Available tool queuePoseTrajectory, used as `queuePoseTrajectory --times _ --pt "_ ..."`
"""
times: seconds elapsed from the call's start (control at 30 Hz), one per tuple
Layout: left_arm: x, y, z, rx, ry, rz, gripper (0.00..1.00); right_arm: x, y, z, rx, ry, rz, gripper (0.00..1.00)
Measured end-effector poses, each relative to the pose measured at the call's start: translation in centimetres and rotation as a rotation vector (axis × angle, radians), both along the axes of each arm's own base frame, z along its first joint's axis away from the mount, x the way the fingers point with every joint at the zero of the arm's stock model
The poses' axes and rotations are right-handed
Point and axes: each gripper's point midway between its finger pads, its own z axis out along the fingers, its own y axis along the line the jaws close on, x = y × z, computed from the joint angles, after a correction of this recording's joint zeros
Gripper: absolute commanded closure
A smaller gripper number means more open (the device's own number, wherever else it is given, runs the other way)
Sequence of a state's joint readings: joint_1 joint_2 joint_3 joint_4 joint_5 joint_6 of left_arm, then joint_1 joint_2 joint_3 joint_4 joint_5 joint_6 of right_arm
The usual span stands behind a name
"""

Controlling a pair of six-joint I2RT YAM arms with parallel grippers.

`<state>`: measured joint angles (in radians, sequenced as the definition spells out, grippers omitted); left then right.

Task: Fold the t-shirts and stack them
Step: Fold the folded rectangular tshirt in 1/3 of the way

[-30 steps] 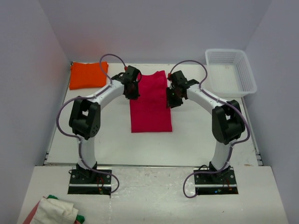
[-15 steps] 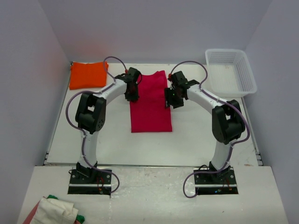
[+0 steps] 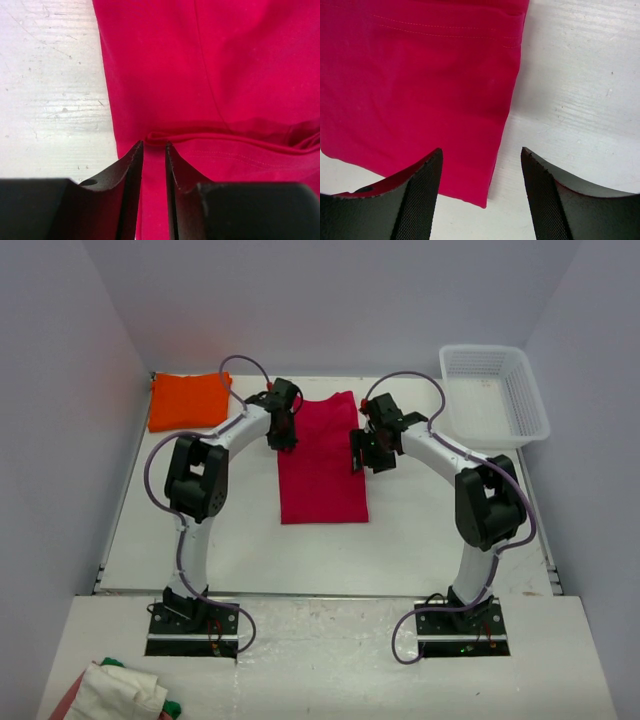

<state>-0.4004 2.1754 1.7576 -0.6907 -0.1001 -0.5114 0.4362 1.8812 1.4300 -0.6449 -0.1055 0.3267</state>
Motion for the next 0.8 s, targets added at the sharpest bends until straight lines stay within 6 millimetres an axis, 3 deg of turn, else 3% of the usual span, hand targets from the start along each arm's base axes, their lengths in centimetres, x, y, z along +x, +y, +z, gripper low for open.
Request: queuePoseTrajectory --times 0.2,0.4,0.63,0.8 --pt "-0.1 0.0 -1.5 0.006 0.030 -0.001 0.74 0.0 -0.2 0.4 0.005 -0.011 -0.003 0.35" --pt "0.0 0.3 -1.6 0.005 0.033 0.001 1.00 -0.2 -0.4 0.2 0.005 -0.007 -0.006 0.36" --pt "0.0 0.4 -1.5 0.008 0.031 0.004 1.00 -0.5 -0.2 -0.1 0.018 0.002 0.000 0.37" --pt "-0.1 0.8 -0.4 0.018 0.011 0.014 1.00 -0.4 -0.1 0.0 0.021 -0.002 0.000 0.37"
